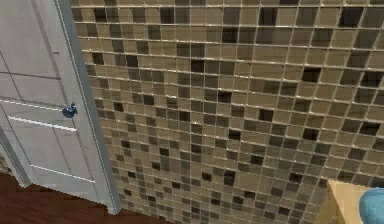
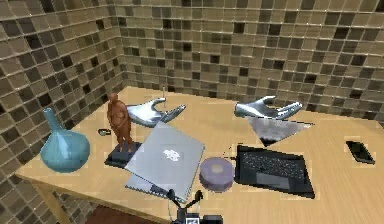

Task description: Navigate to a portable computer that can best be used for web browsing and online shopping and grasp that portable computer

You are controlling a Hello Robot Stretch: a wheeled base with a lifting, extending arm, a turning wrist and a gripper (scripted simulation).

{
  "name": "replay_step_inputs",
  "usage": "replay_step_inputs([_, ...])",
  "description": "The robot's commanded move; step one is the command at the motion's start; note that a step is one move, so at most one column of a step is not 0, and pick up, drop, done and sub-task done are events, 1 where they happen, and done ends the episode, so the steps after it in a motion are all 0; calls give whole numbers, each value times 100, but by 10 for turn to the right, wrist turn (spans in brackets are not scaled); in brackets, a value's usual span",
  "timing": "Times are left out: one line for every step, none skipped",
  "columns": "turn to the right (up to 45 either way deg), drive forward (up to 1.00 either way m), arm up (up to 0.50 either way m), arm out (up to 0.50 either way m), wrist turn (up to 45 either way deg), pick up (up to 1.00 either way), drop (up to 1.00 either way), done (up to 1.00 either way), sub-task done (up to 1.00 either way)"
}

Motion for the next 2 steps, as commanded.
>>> replay_step_inputs([0, 0, 0, 0, 0, 100, 0, 0, 0])
replay_step_inputs([0, 0, 10, 0, 0, 0, 0, 0, 0])
